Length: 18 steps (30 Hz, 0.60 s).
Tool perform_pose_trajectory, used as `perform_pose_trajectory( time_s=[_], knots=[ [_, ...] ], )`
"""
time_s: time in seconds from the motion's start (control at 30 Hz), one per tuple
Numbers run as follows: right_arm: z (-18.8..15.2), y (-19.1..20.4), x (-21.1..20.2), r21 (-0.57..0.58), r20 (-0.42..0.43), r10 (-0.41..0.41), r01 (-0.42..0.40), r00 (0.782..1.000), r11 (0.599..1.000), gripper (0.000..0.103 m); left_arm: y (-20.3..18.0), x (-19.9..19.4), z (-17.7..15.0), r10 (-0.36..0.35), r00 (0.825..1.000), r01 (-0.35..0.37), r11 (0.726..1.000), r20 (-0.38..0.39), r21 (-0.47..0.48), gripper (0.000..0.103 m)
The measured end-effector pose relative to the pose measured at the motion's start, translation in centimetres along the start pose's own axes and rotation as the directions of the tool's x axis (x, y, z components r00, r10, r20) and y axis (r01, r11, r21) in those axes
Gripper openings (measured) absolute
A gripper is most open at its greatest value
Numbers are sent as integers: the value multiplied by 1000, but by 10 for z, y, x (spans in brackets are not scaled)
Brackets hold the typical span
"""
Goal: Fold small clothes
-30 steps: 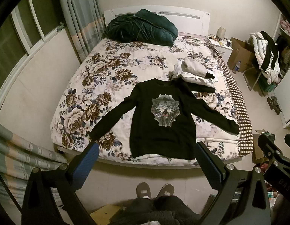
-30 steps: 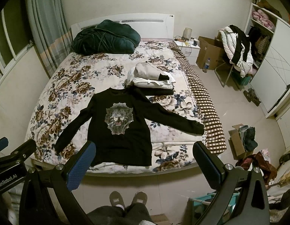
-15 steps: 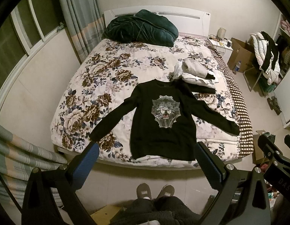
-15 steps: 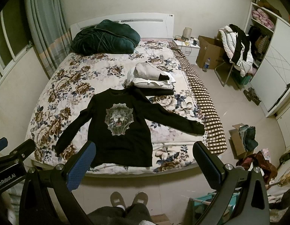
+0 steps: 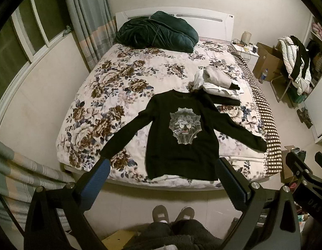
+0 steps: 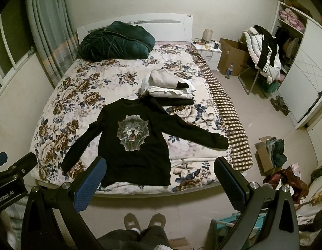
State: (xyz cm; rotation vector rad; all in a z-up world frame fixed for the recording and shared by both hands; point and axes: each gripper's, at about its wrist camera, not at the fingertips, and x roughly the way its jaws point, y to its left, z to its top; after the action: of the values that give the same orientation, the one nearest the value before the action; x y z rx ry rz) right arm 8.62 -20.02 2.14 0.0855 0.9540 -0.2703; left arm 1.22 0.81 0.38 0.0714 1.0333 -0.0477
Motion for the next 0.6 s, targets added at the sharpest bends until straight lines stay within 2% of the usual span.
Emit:
perform_pose_trajectory(
  time_s=[0.23,0.33,0.43,0.47,0.53,0.6],
  knots=[
    [5,4,5,3,-1,1,-1,1000,1000,103,0,0,0,-4,1000,4,1000,4,1,103],
    [7,4,7,23,-5,6,-6,1000,1000,103,10,4,20,-9,1000,9,1000,17,6,103],
    [11,-5,19,86,-16,37,-35,999,996,103,4,18,33,2,998,-3,1000,55,28,103],
    [10,-13,27,121,-18,45,-43,999,992,103,7,35,62,4,998,-7,999,70,39,103],
    [7,-27,50,183,-29,48,-41,998,982,103,1,64,82,20,995,-25,998,98,52,103],
    [2,-58,83,290,-53,53,-36,997,956,103,-7,87,80,23,995,-27,998,94,48,103]
  ],
)
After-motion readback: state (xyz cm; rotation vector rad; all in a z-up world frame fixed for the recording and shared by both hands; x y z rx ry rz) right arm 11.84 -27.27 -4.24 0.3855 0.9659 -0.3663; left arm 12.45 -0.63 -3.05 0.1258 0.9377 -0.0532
